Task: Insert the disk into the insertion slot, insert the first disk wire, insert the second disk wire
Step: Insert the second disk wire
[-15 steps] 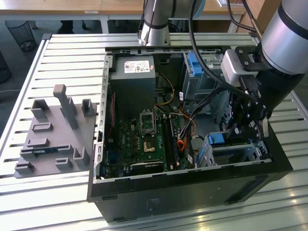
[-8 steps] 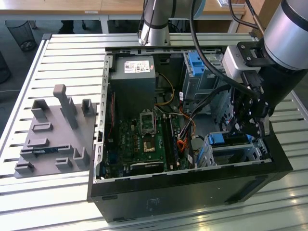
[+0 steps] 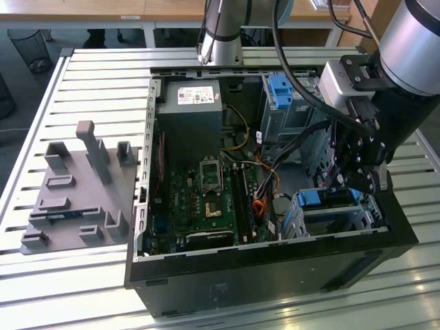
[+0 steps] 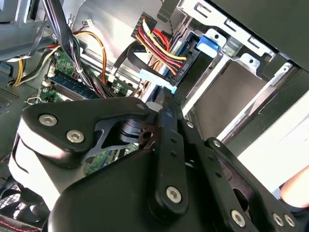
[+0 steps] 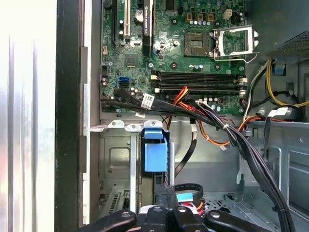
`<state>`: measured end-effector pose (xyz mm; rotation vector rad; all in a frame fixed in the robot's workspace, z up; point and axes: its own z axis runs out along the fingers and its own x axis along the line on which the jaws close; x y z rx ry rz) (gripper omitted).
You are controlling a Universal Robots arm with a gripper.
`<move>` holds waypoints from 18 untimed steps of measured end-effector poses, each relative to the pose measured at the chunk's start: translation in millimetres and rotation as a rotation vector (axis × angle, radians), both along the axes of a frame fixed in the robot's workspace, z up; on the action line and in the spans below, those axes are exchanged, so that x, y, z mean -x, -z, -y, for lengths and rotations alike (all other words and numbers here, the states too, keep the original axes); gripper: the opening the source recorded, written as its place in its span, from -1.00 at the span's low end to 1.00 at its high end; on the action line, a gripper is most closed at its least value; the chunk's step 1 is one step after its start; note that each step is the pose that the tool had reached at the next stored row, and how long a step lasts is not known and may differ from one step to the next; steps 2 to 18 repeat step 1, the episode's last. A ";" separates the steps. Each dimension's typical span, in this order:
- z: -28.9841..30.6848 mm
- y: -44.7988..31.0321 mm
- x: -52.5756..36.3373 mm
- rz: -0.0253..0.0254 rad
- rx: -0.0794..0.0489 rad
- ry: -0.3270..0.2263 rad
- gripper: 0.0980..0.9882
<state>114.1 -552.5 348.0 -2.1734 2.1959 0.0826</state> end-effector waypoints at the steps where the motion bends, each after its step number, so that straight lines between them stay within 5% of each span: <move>1: 0.0 -0.1 0.0 0.0000 0.000 0.000 -0.98; 18: 0.0 -0.1 0.0 0.0000 0.000 0.000 -0.98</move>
